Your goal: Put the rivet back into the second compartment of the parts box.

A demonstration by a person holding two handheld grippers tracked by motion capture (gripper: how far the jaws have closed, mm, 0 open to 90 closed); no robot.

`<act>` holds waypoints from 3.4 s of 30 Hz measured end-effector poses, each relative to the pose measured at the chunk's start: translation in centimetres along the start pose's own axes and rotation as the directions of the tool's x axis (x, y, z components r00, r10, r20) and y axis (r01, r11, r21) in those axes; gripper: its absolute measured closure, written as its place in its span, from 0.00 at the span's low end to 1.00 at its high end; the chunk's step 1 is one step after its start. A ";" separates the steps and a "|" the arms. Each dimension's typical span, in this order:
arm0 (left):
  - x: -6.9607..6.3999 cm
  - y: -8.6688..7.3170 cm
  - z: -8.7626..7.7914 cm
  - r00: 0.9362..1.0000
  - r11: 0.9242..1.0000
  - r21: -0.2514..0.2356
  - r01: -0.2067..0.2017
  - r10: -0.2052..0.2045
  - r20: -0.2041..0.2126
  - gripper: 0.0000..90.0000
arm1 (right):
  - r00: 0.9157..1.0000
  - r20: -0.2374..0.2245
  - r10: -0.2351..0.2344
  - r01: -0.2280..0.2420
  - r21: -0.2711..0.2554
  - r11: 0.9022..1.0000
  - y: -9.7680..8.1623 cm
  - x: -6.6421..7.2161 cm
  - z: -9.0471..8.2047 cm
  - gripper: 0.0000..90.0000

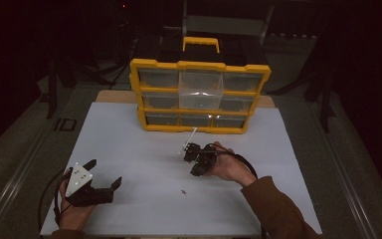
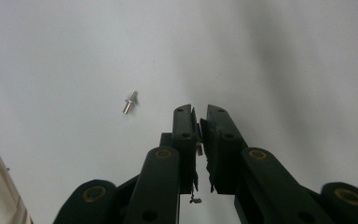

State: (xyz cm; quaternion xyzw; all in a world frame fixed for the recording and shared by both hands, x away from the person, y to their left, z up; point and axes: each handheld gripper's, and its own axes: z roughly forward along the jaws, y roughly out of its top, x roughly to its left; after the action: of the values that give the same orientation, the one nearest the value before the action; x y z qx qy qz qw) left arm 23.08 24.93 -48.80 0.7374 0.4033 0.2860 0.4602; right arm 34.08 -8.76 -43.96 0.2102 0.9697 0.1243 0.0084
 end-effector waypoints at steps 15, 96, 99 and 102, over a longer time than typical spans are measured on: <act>0.0 0.0 0.0 1.000 1.000 0.000 0.000 0.000 0.001 0.00 | 1.000 -0.014 -0.006 0.005 -0.029 1.000 0.2 -1.0 -2.5 0.92; 0.0 0.0 -0.1 1.000 1.000 -0.012 0.002 -0.002 0.003 0.00 | 0.999 0.039 -0.034 0.041 -0.213 0.976 3.0 -4.5 -13.4 0.92; 0.1 0.0 -0.1 1.000 1.000 -0.013 0.002 -0.002 0.002 0.00 | 0.999 0.042 -0.035 0.043 -0.218 0.975 3.0 -4.7 -13.7 0.92; 0.0 0.0 -0.1 1.000 1.000 -0.013 0.002 -0.002 0.003 0.00 | 0.998 0.044 -0.039 0.047 -0.220 0.974 3.1 -4.8 -13.9 0.92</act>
State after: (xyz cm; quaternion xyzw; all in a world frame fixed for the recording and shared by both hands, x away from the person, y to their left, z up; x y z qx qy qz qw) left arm 23.02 25.02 -48.73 0.7343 0.4016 0.2872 0.4659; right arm 38.77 -11.27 -29.85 0.1894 0.9538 0.2271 0.0537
